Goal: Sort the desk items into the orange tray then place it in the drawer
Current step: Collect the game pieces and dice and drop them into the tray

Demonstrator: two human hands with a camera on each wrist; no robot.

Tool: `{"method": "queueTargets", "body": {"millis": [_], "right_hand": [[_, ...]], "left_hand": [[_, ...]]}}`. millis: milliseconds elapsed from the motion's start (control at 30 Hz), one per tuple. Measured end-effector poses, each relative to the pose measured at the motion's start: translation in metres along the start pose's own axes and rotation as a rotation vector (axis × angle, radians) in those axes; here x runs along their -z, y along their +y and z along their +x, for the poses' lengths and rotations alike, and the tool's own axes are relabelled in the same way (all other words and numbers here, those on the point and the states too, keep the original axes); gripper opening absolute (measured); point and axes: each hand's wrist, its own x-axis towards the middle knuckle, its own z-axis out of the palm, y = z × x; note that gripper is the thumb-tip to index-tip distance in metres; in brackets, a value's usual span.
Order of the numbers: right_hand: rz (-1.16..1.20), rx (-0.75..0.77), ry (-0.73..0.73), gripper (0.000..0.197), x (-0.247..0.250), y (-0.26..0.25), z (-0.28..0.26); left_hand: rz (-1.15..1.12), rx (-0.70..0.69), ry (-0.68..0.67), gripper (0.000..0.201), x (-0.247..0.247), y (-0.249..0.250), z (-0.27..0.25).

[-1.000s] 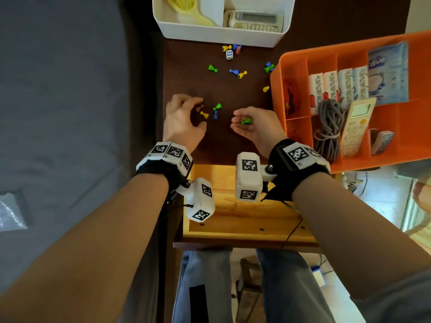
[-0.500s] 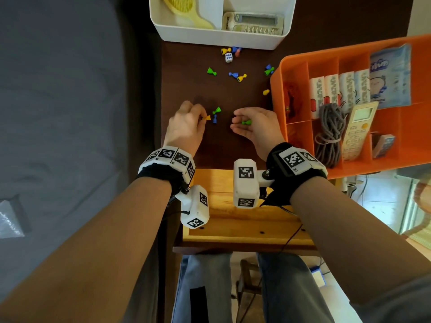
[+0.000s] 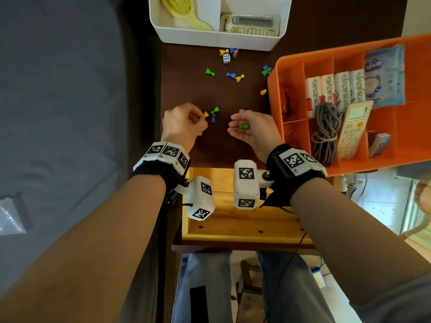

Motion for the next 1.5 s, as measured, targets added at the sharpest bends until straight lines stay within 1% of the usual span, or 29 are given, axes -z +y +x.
{"method": "queueTargets", "body": {"millis": [67,133,200,300,333,400,467,533,567,633,700,767,833,1033,1167,1367,1433,1500], "right_hand": [[-0.005,-0.011,-0.037,0.024,0.000,0.000,-0.001],[0.002,-0.024,-0.096,0.029,-0.001,0.000,-0.003],[0.048,-0.047,-0.150,0.032,-0.003,-0.001,-0.006],[0.136,-0.088,-0.204,0.034,-0.005,-0.003,-0.007],[0.157,-0.097,-0.215,0.034,-0.005,-0.003,-0.007],[0.190,-0.090,-0.234,0.034,-0.004,-0.005,-0.007],[0.200,-0.080,-0.225,0.033,-0.002,-0.007,-0.006],[0.155,-0.065,-0.186,0.034,0.000,-0.008,-0.005],[0.140,-0.054,-0.165,0.035,0.000,-0.008,-0.004],[0.138,-0.043,-0.132,0.034,0.001,-0.008,-0.001],[0.137,-0.042,-0.091,0.033,0.000,-0.007,0.001],[0.133,-0.047,-0.055,0.031,0.000,-0.007,0.002],[0.125,-0.052,-0.044,0.030,0.000,-0.007,0.004],[0.101,-0.046,-0.045,0.029,0.001,-0.009,0.006],[0.105,-0.053,-0.043,0.030,0.001,-0.011,0.007],[0.089,-0.072,-0.036,0.030,0.002,-0.010,0.006],[0.091,-0.081,-0.029,0.029,0.002,-0.009,0.006],[0.083,-0.092,-0.021,0.031,0.002,-0.008,0.006]], "left_hand": [[-0.047,-0.076,0.015,0.006,0.000,0.009,-0.004],[-0.042,-0.180,-0.001,0.005,-0.001,0.019,-0.007],[-0.016,-0.267,-0.053,0.007,-0.006,0.026,-0.006],[0.064,-0.363,-0.171,0.012,-0.013,0.031,-0.005],[0.085,-0.389,-0.189,0.015,-0.014,0.032,-0.004],[0.095,-0.441,-0.154,0.021,-0.016,0.031,-0.003],[0.088,-0.456,-0.045,0.022,-0.016,0.028,-0.001],[0.094,-0.420,0.076,0.020,-0.016,0.021,0.002],[0.100,-0.395,0.107,0.019,-0.015,0.018,0.004],[0.139,-0.323,0.100,0.024,-0.016,0.014,0.007],[0.203,-0.239,0.065,0.037,-0.017,0.011,0.009],[0.259,-0.183,0.046,0.043,-0.019,0.009,0.010],[0.281,-0.155,0.051,0.040,-0.022,0.009,0.011],[0.268,-0.134,0.044,0.016,-0.025,0.013,0.014],[0.286,-0.085,0.037,0.016,-0.024,0.017,0.015],[0.275,0.000,-0.009,0.018,-0.020,0.019,0.013],[0.216,0.029,-0.007,0.017,-0.019,0.017,0.012],[0.085,0.068,0.005,0.013,-0.019,0.016,0.011]]}}
